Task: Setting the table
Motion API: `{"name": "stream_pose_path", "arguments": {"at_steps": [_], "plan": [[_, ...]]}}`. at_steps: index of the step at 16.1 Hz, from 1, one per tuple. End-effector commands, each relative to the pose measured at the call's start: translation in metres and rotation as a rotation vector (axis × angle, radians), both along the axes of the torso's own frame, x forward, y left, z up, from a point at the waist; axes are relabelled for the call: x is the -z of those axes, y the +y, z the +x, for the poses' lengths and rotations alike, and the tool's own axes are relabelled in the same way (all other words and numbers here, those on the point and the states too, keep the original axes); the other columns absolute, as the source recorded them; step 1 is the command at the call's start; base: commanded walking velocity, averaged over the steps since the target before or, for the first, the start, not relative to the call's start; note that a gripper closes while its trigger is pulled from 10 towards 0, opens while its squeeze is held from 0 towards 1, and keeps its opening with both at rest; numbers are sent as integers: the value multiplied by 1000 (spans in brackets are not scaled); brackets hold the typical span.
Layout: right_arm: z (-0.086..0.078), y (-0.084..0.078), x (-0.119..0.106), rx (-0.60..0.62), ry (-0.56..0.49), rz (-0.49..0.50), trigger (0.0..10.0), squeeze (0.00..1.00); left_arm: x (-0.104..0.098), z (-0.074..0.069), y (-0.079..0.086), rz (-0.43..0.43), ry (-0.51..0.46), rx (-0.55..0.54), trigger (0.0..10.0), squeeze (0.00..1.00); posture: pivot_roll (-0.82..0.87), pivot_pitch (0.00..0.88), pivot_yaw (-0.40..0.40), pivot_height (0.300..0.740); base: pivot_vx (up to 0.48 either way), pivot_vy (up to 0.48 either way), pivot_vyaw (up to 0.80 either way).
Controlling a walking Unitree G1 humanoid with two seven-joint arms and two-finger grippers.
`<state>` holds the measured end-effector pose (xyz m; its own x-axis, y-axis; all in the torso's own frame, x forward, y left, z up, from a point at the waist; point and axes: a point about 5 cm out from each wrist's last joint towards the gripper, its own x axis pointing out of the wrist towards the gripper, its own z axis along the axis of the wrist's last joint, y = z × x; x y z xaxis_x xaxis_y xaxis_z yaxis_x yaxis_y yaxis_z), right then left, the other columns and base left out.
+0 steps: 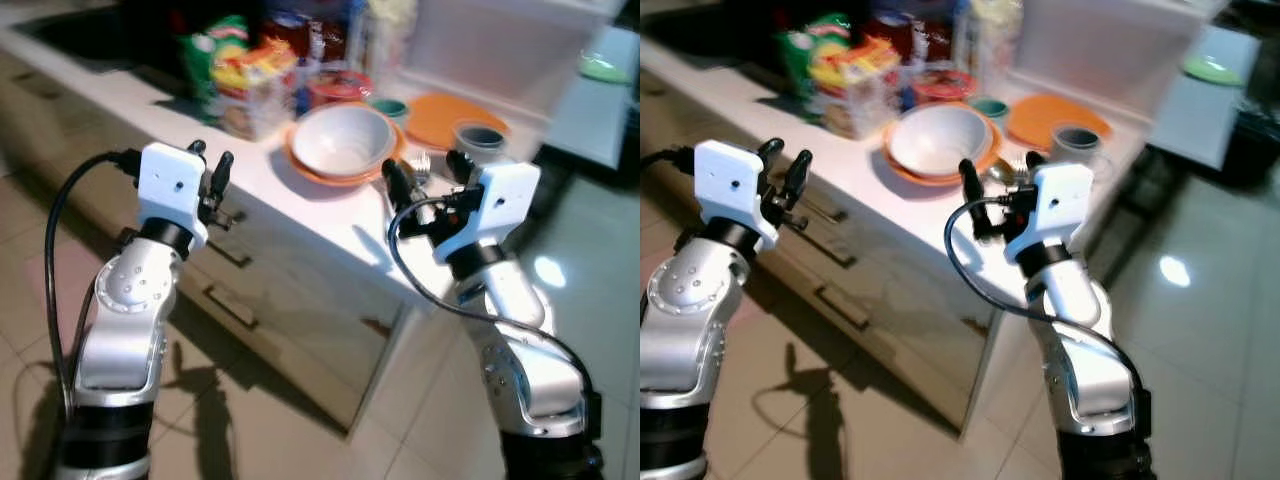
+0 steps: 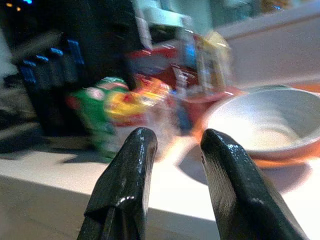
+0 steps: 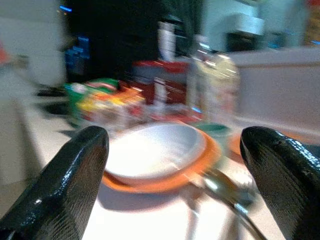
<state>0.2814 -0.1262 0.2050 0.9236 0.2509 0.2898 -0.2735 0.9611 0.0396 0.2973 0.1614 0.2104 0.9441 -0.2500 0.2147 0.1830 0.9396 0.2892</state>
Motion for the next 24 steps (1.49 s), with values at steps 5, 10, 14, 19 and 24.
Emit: {"name": "stream_pose_path", "arguments": {"at_steps": [5,10,14,19,24], "plan": [[2,-2,3,2,20,-20,10000,0,-3,-4,2,16,-42,-54,10000,0,91,0,-23,740,0,-12,-230],[12,-3,8,32,57,-100,10000,0,-4,-6,6,-25,-50,-92,10000,0,94,0,-33,740,0,-192,0],[15,-2,5,18,46,-73,10000,0,-11,-4,5,-3,-96,-76,10000,0,95,0,-29,740,78,0,-116],[16,-3,3,11,30,-93,10000,0,-11,-1,2,-4,-94,-74,10000,0,88,0,-28,740,365,0,-209],[17,-2,-1,-1,5,-114,10000,0,-9,0,3,3,-91,-83,10000,0,87,0,-34,740,376,0,0]]}}
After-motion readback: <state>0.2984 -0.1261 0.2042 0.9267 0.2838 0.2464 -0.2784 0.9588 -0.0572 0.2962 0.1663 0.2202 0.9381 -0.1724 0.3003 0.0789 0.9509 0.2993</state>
